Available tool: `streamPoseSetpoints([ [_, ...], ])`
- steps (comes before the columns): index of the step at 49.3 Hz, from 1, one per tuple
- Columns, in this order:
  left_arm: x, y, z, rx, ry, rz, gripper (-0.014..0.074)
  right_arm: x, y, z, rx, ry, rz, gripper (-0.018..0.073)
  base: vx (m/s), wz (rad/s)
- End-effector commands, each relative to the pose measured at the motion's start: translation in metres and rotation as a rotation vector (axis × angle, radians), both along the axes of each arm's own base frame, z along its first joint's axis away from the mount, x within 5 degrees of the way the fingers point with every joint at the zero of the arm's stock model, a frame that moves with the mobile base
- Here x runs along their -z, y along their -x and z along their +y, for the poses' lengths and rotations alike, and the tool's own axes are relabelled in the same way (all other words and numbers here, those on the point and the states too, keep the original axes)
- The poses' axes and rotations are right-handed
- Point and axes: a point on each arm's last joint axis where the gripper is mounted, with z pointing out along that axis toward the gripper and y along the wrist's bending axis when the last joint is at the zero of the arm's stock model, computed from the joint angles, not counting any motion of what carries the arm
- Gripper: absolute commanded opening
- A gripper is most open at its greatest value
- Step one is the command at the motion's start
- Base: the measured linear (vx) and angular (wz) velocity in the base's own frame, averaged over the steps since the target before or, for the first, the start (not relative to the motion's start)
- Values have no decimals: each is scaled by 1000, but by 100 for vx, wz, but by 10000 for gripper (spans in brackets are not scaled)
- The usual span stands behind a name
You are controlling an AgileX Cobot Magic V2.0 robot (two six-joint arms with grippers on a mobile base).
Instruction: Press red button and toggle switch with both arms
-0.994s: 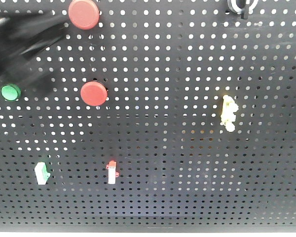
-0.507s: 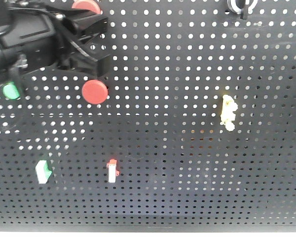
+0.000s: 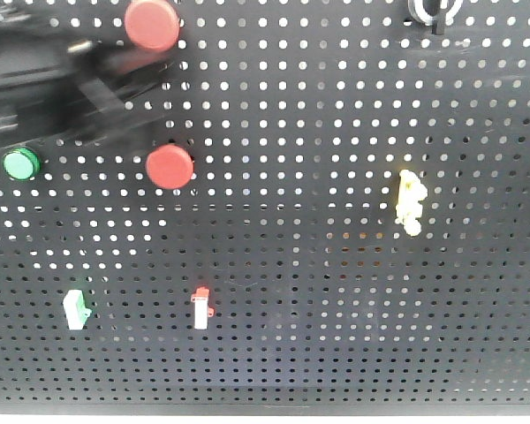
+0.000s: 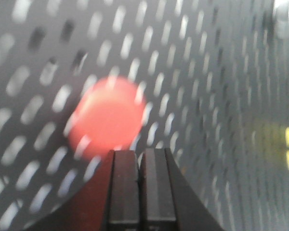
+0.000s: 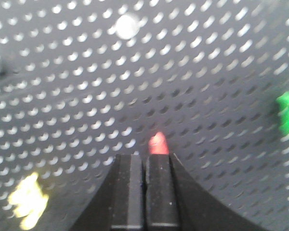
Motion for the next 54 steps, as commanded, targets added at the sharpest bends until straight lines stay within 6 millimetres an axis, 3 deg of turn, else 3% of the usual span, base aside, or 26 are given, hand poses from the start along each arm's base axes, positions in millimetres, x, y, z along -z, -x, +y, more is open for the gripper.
streamPoseSetpoints([
  [1,-12,29,20,-12,102,-110,2,-13,2,4,-41,80,-64,-3,0,0],
  [12,46,69,46,-28,94,-92,2,-27,-2,25,-266,193,-131,-3,0,0],
  [21,81,89,61,-43,110,-112,2,-48,-29,43,-514,172,-175,-3,0,0],
  [30,85,95,65,-49,131,-142,2,-64,-69,56,-680,61,-156,-3,0,0],
  [35,84,95,65,-50,136,-146,2,-64,-85,87,-818,81,-144,-3,0,0],
  [38,83,95,66,-53,145,-160,2,-64,-93,106,-811,112,-149,-3,0,0],
  [45,83,95,66,-53,146,-161,2,-69,-110,100,-586,51,-177,-3,0,0],
  [54,83,95,66,-52,142,-157,2,-70,-117,96,-516,23,-193,-3,0,0],
])
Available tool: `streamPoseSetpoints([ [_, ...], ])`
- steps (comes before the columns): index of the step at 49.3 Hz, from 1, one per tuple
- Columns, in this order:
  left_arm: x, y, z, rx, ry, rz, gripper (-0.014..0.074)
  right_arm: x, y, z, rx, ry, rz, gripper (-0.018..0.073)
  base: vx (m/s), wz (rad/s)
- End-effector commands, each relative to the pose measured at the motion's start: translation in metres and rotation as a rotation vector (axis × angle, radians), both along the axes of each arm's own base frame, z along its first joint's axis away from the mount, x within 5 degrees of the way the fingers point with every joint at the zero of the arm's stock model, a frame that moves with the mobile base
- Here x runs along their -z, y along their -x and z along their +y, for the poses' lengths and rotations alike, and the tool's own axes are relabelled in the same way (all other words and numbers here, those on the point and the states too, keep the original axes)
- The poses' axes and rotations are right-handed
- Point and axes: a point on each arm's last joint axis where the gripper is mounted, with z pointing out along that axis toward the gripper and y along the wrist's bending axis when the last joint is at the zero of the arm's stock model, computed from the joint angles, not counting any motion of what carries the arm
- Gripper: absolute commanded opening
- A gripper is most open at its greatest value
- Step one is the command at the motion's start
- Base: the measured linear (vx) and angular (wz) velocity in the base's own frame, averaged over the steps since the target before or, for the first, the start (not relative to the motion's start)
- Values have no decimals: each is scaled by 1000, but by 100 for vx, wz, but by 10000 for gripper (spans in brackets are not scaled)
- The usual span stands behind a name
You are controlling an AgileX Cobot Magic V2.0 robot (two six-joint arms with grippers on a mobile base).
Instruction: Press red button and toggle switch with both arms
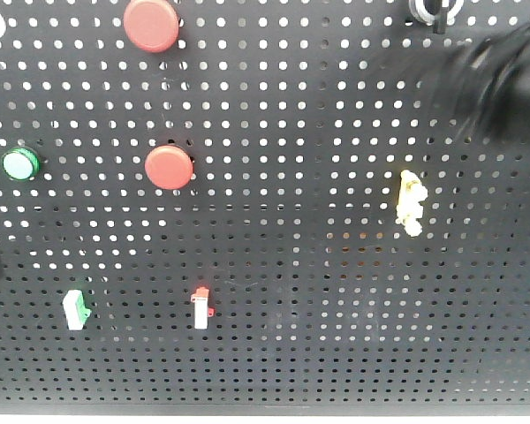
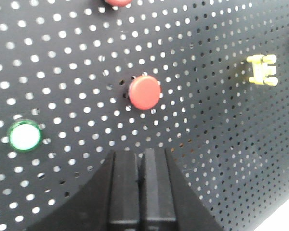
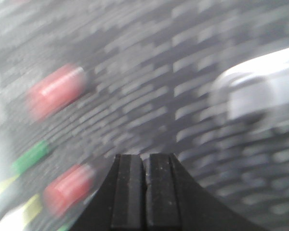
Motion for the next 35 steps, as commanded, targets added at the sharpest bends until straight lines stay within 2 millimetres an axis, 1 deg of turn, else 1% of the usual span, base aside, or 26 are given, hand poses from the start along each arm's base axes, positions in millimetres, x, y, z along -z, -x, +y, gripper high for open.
streamPoseSetpoints([
  [1,-17,3,3,-11,78,-82,2,-17,5,-7,53,-56,-61,-3,0,0],
  [10,-16,3,3,-10,74,-78,2,-14,-3,-3,46,-71,-38,-3,0,0],
  [20,-15,3,3,-8,68,-69,2,-22,-12,0,48,-75,-55,-3,0,0],
  [28,-15,3,3,-8,68,-69,2,-16,-21,2,54,-60,-37,-3,0,0],
  [35,-15,3,3,-8,68,-69,2,-17,-22,0,82,-72,-48,-3,0,0],
])
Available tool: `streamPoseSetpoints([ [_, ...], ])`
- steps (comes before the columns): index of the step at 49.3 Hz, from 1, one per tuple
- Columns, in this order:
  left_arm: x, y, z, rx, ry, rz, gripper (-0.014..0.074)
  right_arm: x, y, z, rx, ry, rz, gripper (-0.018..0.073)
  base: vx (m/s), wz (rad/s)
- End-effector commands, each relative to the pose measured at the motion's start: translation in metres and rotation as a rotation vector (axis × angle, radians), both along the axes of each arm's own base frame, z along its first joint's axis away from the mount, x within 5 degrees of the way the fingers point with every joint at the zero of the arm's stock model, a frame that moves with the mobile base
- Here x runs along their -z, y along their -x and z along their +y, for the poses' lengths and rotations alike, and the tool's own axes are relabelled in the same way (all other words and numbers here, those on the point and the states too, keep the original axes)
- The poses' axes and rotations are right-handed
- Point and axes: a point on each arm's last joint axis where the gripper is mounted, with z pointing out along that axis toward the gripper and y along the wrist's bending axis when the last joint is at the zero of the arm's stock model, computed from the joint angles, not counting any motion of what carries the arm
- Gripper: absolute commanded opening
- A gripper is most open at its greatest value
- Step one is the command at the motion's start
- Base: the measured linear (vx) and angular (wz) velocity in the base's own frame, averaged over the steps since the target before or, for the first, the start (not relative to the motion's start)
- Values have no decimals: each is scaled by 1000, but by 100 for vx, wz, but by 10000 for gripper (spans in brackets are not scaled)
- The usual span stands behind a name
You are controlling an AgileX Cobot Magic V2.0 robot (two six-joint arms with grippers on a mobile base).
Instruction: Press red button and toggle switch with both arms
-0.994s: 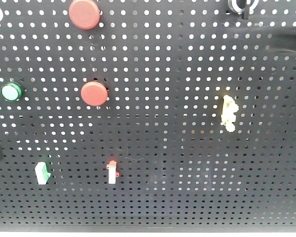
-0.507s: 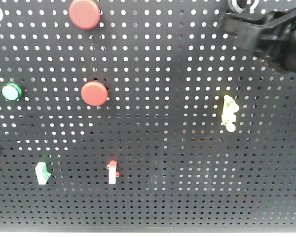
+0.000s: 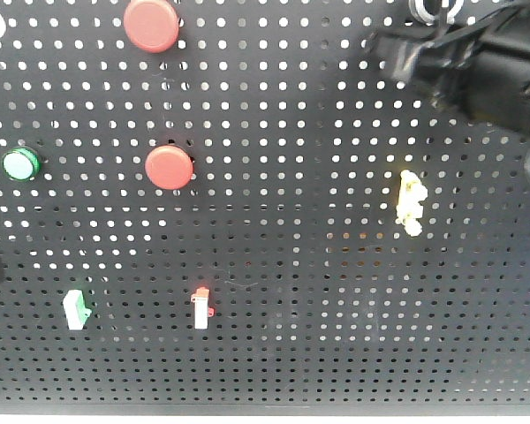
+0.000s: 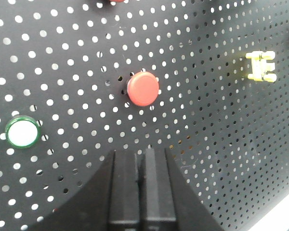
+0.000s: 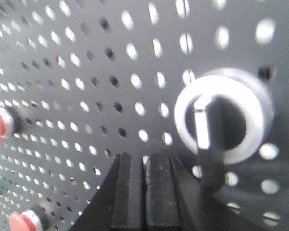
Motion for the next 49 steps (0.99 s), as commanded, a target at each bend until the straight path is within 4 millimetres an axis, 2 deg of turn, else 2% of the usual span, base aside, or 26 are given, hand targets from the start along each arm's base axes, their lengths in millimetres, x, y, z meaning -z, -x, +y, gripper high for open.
streamPoseSetpoints([
  [1,-16,3,3,-10,75,-78,2,-21,9,-9,62,-58,-77,-3,0,0],
  [11,-16,3,3,-10,75,-78,2,-24,9,-16,115,-71,-102,-3,0,0],
  [24,-16,3,3,-9,72,-74,2,-29,9,-50,205,-96,-92,-3,0,0],
  [33,-15,3,3,-7,66,-64,2,-27,18,-50,132,-10,-69,-3,0,0],
  [41,-8,3,1,6,23,-2,2,-12,31,-52,142,79,-53,-3,0,0],
  [49,9,5,2,13,-13,55,2,21,60,-64,236,182,-60,-3,0,0],
])
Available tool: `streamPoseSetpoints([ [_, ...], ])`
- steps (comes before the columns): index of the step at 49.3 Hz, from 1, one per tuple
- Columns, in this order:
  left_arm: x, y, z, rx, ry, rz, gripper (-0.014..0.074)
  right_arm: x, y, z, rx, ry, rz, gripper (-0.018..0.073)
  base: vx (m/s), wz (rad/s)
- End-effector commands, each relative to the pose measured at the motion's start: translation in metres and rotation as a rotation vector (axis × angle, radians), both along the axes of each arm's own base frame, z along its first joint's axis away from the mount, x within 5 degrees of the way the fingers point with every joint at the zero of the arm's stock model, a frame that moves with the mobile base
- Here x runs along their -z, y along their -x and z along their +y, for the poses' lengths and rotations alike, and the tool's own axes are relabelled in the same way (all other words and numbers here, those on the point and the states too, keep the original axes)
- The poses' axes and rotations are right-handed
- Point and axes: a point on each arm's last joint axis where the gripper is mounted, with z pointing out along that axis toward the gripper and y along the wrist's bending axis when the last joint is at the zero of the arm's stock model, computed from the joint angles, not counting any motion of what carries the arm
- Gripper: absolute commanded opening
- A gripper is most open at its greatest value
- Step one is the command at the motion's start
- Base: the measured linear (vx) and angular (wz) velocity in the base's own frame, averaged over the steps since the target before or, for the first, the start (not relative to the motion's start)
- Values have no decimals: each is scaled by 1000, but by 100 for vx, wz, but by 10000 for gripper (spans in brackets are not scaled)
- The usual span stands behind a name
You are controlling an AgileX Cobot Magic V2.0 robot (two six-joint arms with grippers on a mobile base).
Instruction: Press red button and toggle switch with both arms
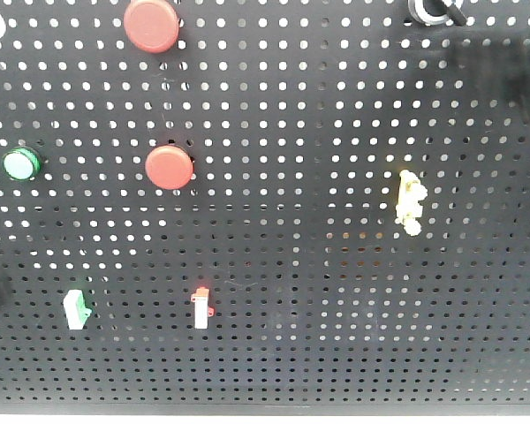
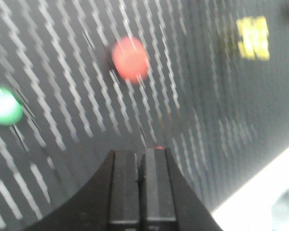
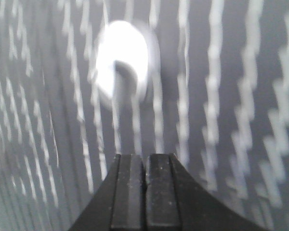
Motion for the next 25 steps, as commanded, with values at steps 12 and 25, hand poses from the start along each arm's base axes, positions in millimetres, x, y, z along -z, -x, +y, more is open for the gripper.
streamPoseSetpoints([
  [12,76,29,19,-19,126,117,2,74,97,-30,158,160,-107,-3,0,0],
  [25,126,47,34,-38,221,45,2,145,155,-47,258,110,-212,-3,0,0],
])
